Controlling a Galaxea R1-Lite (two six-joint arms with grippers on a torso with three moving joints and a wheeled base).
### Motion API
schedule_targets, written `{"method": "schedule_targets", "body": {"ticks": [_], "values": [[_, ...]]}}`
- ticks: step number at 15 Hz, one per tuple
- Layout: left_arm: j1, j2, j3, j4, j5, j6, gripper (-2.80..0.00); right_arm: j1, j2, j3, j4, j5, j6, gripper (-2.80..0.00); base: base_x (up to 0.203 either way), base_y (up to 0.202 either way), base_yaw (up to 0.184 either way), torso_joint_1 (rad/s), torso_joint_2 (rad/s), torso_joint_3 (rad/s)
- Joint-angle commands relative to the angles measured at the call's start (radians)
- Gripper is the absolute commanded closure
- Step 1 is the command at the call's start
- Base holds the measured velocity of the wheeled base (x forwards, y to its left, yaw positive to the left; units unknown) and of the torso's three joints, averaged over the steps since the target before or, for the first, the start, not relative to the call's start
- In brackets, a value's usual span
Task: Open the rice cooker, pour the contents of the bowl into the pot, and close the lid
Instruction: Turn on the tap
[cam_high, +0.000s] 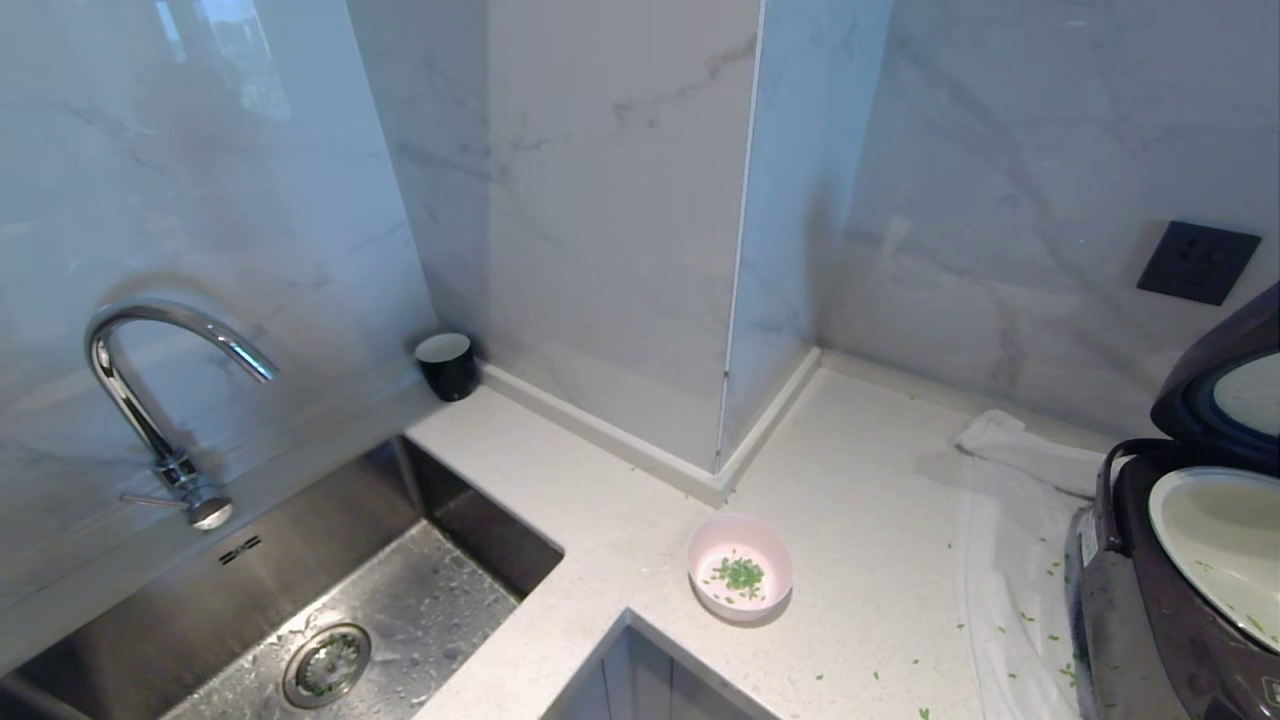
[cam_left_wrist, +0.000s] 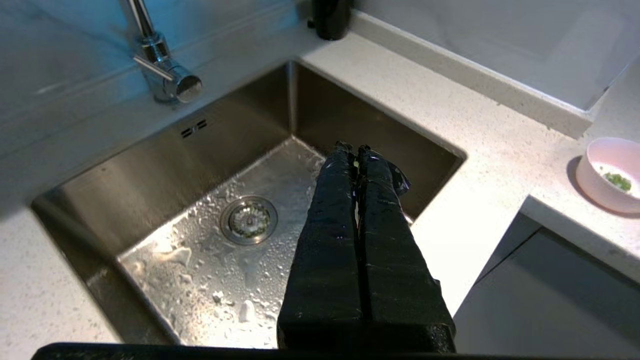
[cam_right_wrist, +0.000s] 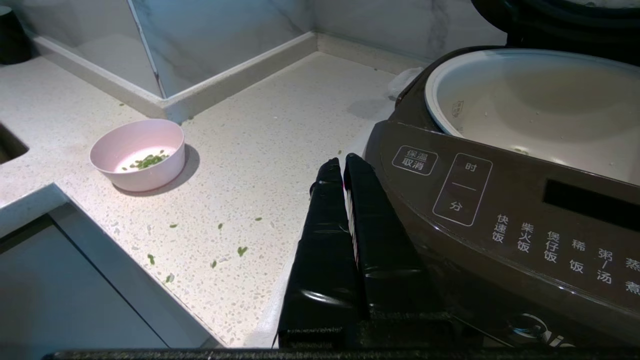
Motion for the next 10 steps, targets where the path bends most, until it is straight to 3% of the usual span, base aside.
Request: {"method": "schedule_targets", "body": {"ticks": [1, 3, 6, 10], "values": [[0.019, 0.216, -0.082, 0.007, 0.002, -0.011, 0.00, 0.000, 0.000, 0.000, 0.000, 0.000, 0.000, 0.00, 0.000, 0.000, 0.000, 0.000, 0.00, 0.000], [0.046, 0.370, -0.153, 0.016, 0.005, -0.035, 0.00, 0.001, 0.000, 0.000, 0.000, 0.000, 0.000, 0.00, 0.000, 0.000, 0.000, 0.000, 0.00, 0.000], [0.108, 0.625, -0.232, 0.020, 0.009, -0.120, 0.00, 0.001, 0.000, 0.000, 0.000, 0.000, 0.000, 0.00, 0.000, 0.000, 0.000, 0.000, 0.00, 0.000], [0.139, 0.996, -0.282, -0.012, 0.077, -0.316, 0.00, 0.001, 0.000, 0.000, 0.000, 0.000, 0.000, 0.00, 0.000, 0.000, 0.000, 0.000, 0.00, 0.000]]}}
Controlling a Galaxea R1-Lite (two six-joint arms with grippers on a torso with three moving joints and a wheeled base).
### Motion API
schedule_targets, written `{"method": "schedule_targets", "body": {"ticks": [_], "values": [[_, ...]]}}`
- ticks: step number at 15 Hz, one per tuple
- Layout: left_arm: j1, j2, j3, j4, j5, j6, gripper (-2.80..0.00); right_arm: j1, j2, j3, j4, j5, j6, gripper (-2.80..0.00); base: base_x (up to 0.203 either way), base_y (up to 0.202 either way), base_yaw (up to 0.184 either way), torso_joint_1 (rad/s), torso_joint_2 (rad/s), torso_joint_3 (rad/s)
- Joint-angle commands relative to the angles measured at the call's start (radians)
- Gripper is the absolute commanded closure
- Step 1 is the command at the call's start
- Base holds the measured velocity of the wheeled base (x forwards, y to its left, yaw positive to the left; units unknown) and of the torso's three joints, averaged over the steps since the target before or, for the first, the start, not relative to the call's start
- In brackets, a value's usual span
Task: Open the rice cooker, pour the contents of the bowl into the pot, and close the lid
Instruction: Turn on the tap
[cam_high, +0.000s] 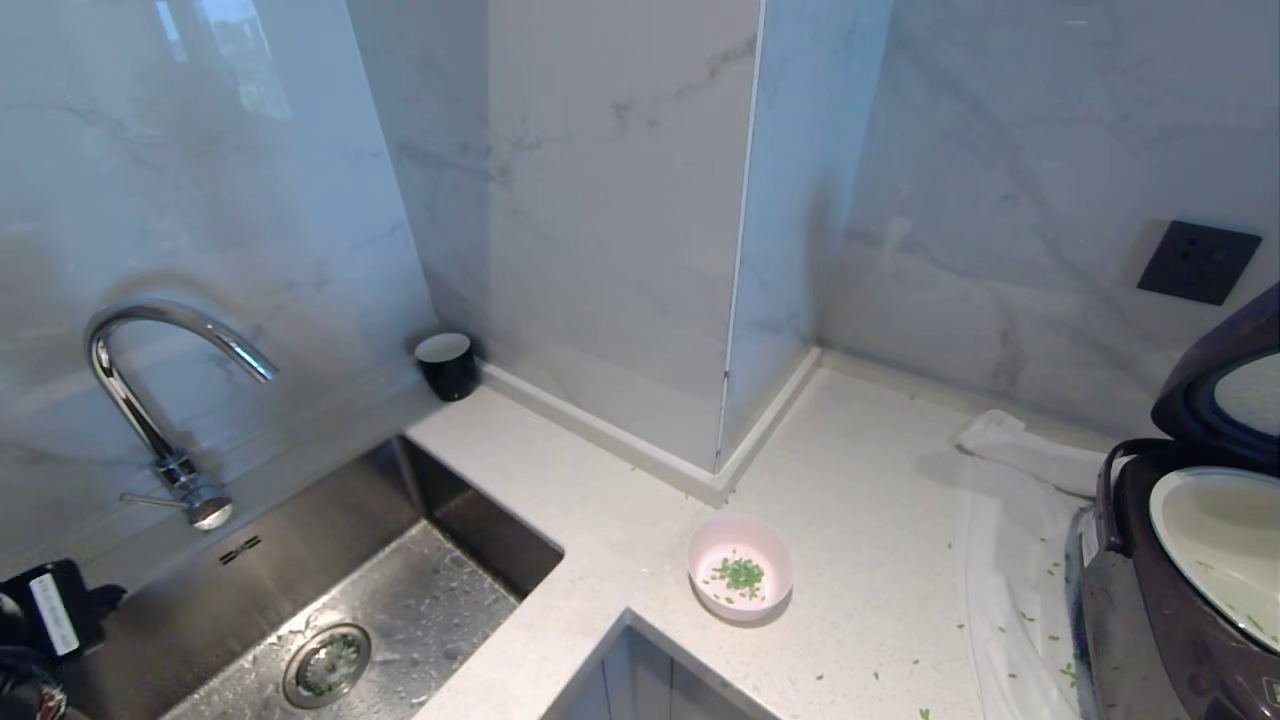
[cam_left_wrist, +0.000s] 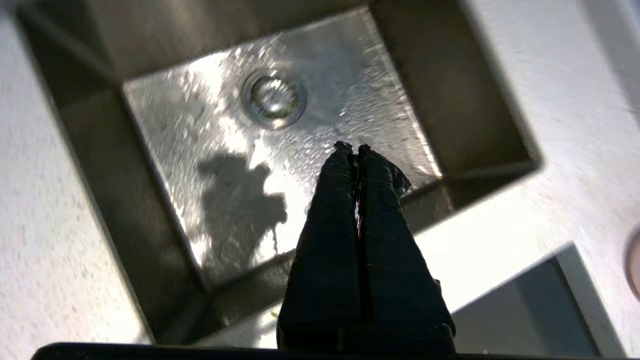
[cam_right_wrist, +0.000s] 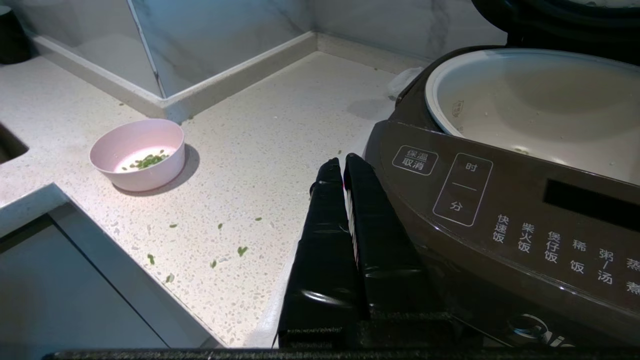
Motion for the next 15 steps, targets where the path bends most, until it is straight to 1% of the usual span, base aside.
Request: {"method": "schedule_targets", "body": {"ticks": [1, 4, 5, 6, 7, 8, 9, 12, 15], "values": [[0.011, 0.251, -0.009, -0.044, 0.033, -0.061, 0.00, 0.001, 0.000, 0.000, 0.000, 0.001, 0.000, 0.00, 0.000, 0.000, 0.000, 0.000, 0.00, 0.000], [0.026, 0.451, -0.002, -0.260, 0.111, -0.135, 0.00, 0.000, 0.000, 0.000, 0.000, 0.001, 0.000, 0.00, 0.000, 0.000, 0.000, 0.000, 0.00, 0.000], [0.038, 0.503, -0.004, -0.322, 0.147, -0.153, 0.00, 0.001, 0.000, 0.000, 0.000, 0.001, 0.000, 0.00, 0.000, 0.000, 0.000, 0.000, 0.00, 0.000], [0.056, 0.553, -0.005, -0.396, 0.194, -0.164, 0.00, 0.001, 0.000, 0.000, 0.000, 0.001, 0.000, 0.00, 0.000, 0.000, 0.000, 0.000, 0.00, 0.000], [0.079, 0.592, -0.007, -0.485, 0.224, -0.166, 0.00, 0.001, 0.000, 0.000, 0.000, 0.001, 0.000, 0.00, 0.000, 0.000, 0.000, 0.000, 0.00, 0.000], [0.104, 0.620, -0.016, -0.534, 0.238, -0.166, 0.00, 0.001, 0.000, 0.000, 0.000, 0.001, 0.000, 0.00, 0.000, 0.000, 0.000, 0.000, 0.00, 0.000], [0.117, 0.642, -0.043, -0.545, 0.244, -0.166, -2.80, -0.001, 0.000, 0.000, 0.000, 0.001, 0.000, 0.00, 0.000, 0.000, 0.000, 0.000, 0.00, 0.000], [0.137, 0.675, -0.091, -0.548, 0.247, -0.166, -2.80, 0.000, 0.000, 0.000, 0.000, 0.001, 0.000, 0.00, 0.000, 0.000, 0.000, 0.000, 0.00, 0.000], [0.144, 0.747, -0.107, -0.558, 0.250, -0.171, -2.80, -0.001, 0.000, 0.000, 0.000, 0.001, 0.000, 0.00, 0.000, 0.000, 0.000, 0.000, 0.00, 0.000]]}}
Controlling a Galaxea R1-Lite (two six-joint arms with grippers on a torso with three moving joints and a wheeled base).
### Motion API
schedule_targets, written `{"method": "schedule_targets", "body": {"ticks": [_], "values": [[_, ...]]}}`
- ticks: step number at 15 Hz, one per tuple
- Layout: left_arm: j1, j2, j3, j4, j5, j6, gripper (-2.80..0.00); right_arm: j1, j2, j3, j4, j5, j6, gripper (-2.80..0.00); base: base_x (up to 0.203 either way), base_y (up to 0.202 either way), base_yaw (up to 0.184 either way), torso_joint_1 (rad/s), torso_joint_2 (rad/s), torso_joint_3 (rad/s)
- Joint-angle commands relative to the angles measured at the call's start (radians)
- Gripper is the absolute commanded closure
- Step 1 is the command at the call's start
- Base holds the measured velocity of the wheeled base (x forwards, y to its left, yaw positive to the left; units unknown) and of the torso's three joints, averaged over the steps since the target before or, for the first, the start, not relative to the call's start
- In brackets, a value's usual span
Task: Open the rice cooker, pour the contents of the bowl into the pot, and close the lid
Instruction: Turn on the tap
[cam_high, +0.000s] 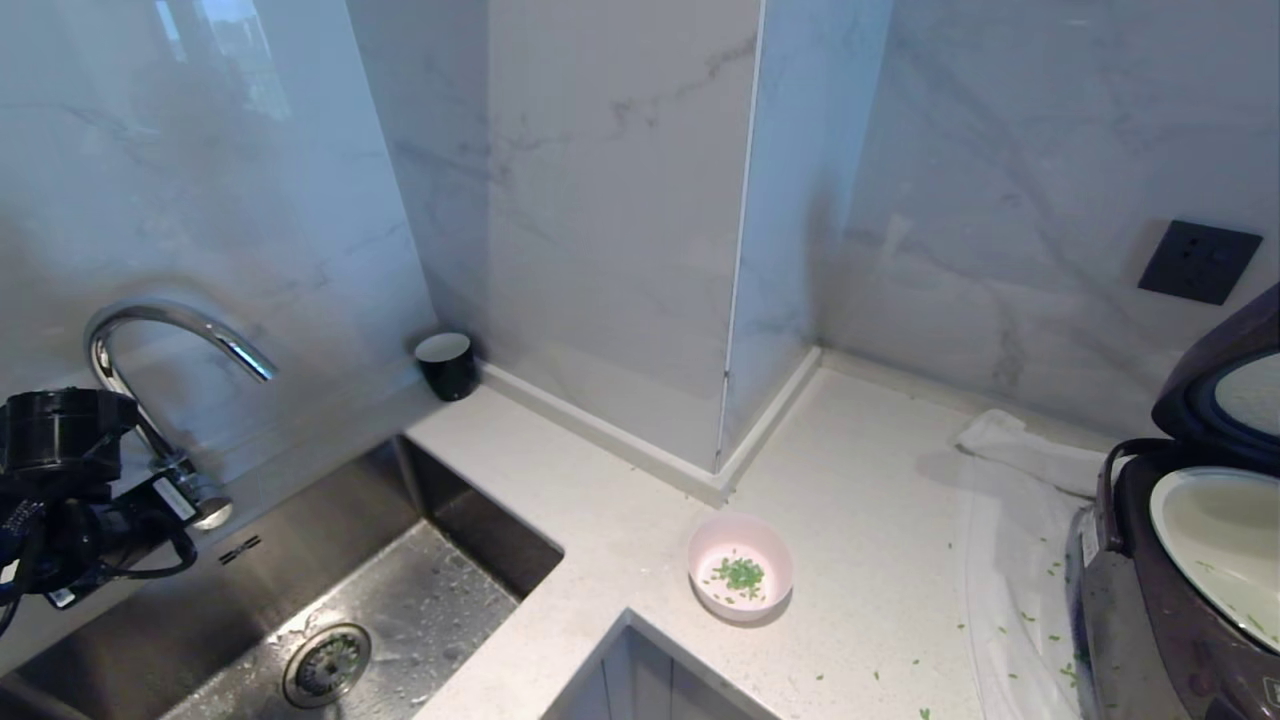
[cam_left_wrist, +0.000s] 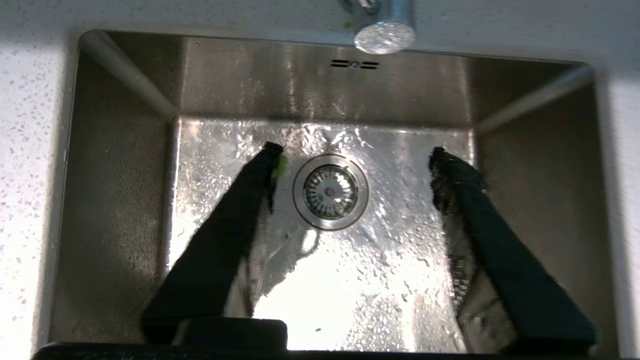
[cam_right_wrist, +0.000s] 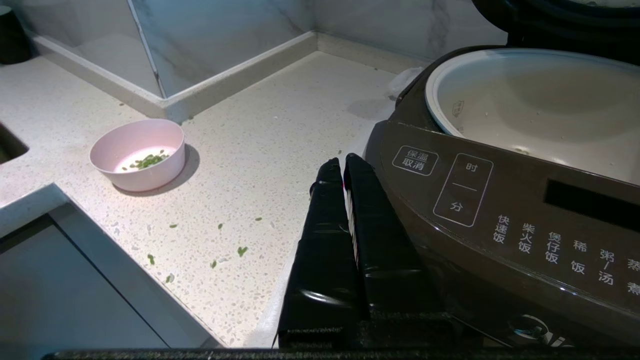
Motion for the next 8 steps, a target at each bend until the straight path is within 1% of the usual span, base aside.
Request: {"method": "schedule_targets", "body": {"ticks": [1, 3, 6, 8], "values": [[0.009, 0.072, -0.022, -0.004, 0.009, -0.008, -2.80, 0.001, 0.000, 0.000, 0.000, 0.000, -0.001, 0.00, 0.000, 0.000, 0.000, 0.000, 0.00, 0.000], [0.025, 0.114, -0.045, -0.040, 0.015, -0.026, -2.80, 0.001, 0.000, 0.000, 0.000, 0.000, -0.001, 0.00, 0.000, 0.000, 0.000, 0.000, 0.00, 0.000], [0.032, 0.189, -0.072, -0.186, 0.019, -0.015, -2.80, -0.001, 0.000, 0.000, 0.000, 0.000, -0.001, 0.00, 0.000, 0.000, 0.000, 0.000, 0.00, 0.000], [0.044, 0.227, -0.101, -0.205, 0.024, -0.016, -2.80, 0.001, 0.000, 0.000, 0.000, 0.000, -0.001, 0.00, 0.000, 0.000, 0.000, 0.000, 0.00, 0.000]]}}
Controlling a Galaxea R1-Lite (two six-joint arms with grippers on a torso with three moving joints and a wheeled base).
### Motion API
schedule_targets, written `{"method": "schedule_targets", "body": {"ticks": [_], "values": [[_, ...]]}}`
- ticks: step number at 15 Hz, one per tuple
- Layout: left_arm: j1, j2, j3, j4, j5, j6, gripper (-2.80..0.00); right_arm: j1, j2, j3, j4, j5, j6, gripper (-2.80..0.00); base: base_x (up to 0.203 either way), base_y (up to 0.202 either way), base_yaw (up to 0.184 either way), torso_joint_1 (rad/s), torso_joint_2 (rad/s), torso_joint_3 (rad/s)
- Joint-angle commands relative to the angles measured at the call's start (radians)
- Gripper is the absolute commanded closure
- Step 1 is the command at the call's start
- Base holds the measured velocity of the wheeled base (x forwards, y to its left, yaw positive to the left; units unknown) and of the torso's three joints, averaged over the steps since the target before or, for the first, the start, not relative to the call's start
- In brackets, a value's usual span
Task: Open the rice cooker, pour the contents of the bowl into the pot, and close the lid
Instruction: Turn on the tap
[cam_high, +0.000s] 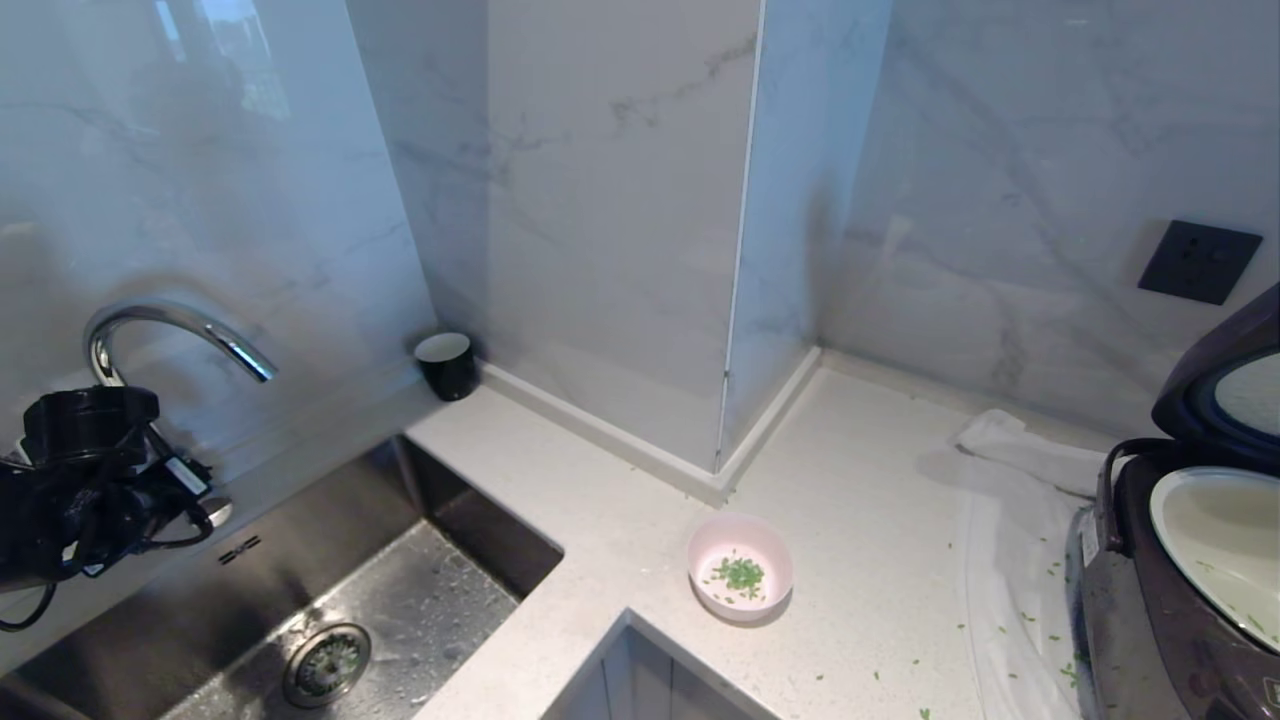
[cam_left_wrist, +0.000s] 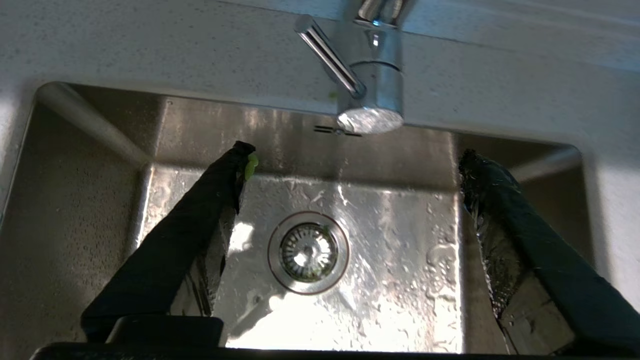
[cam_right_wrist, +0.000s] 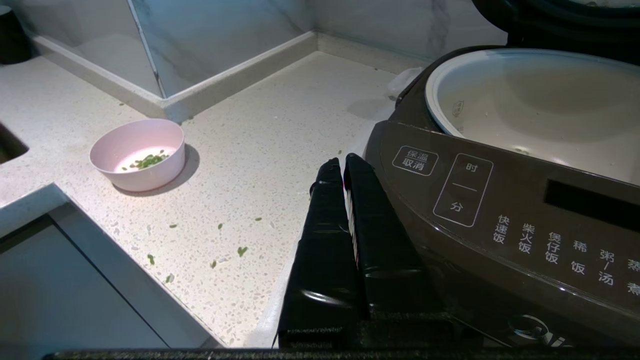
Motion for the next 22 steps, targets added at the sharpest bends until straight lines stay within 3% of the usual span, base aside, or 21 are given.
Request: {"method": "schedule_targets", "body": {"ticks": [1, 14, 15, 16, 22], "values": [[0.009, 0.057, -0.026, -0.006, 0.014, -0.005, -2.80, -0.001, 0.000, 0.000, 0.000, 0.000, 0.000, 0.00, 0.000, 0.000, 0.000, 0.000, 0.00, 0.000], [0.091, 0.185, -0.173, -0.009, 0.037, -0.006, -2.80, -0.001, 0.000, 0.000, 0.000, 0.000, 0.000, 0.00, 0.000, 0.000, 0.000, 0.000, 0.00, 0.000], [0.091, 0.183, -0.177, -0.009, 0.038, -0.006, -2.14, 0.000, 0.000, 0.000, 0.000, 0.000, 0.000, 0.00, 0.000, 0.000, 0.000, 0.000, 0.00, 0.000], [0.091, 0.187, -0.185, -0.009, 0.039, -0.006, 0.00, -0.001, 0.000, 0.000, 0.000, 0.000, 0.000, 0.00, 0.000, 0.000, 0.000, 0.000, 0.00, 0.000], [0.094, 0.211, -0.212, -0.009, 0.074, -0.003, 0.00, -0.001, 0.000, 0.000, 0.000, 0.000, 0.000, 0.00, 0.000, 0.000, 0.000, 0.000, 0.00, 0.000]]}}
